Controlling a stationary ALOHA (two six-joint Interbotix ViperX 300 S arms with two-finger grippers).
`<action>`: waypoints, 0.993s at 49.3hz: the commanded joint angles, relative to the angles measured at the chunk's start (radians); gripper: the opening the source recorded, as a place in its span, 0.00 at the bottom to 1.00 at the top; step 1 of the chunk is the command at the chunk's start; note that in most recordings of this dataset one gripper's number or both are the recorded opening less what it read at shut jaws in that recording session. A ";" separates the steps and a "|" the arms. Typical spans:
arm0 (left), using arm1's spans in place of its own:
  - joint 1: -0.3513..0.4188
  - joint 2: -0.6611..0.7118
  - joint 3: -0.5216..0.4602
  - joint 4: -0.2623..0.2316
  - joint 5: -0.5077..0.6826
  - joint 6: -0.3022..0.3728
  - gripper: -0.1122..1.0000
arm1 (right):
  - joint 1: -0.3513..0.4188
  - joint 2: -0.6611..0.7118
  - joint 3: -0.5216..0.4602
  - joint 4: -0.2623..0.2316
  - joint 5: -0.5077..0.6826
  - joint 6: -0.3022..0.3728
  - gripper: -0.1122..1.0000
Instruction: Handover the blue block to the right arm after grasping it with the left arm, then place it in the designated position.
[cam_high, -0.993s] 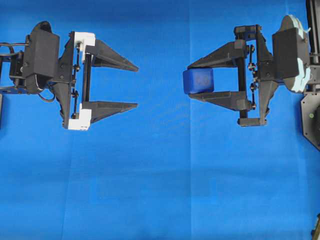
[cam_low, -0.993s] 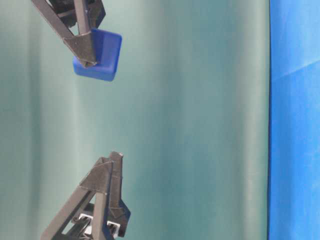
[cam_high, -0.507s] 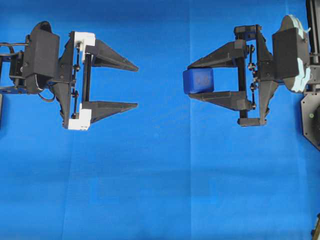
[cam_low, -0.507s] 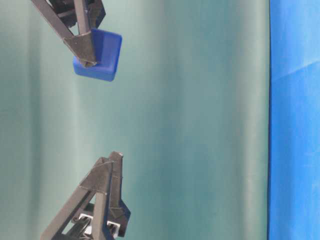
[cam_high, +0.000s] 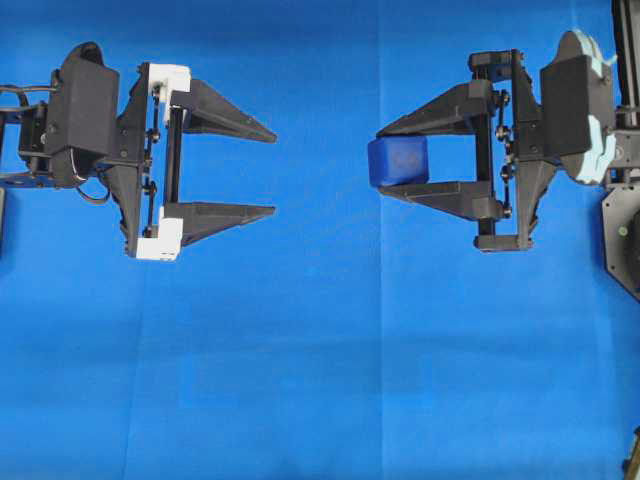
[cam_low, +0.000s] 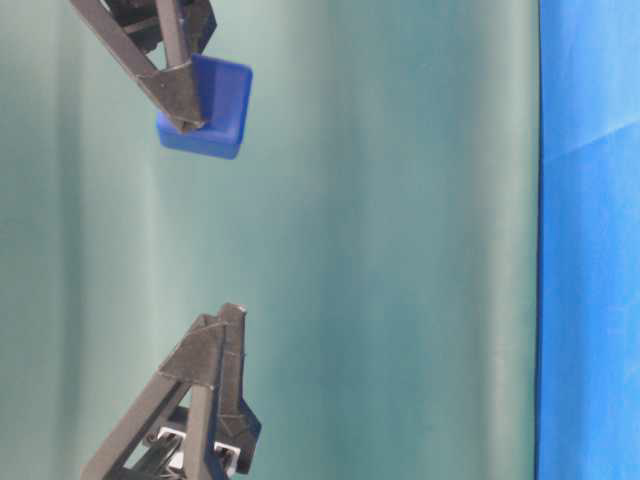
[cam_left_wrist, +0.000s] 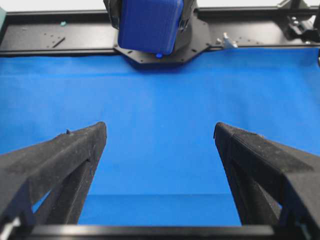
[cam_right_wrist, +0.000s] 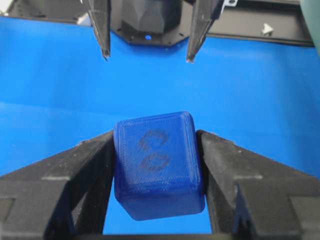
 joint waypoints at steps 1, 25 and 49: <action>0.002 -0.015 -0.021 0.002 -0.011 0.002 0.94 | 0.002 -0.012 -0.018 0.003 0.018 0.003 0.48; 0.002 -0.017 -0.021 0.002 -0.011 0.000 0.94 | 0.046 -0.012 -0.018 0.008 0.252 0.054 0.48; 0.002 -0.018 -0.021 0.002 -0.011 0.002 0.94 | 0.054 -0.012 -0.017 0.008 0.299 0.057 0.48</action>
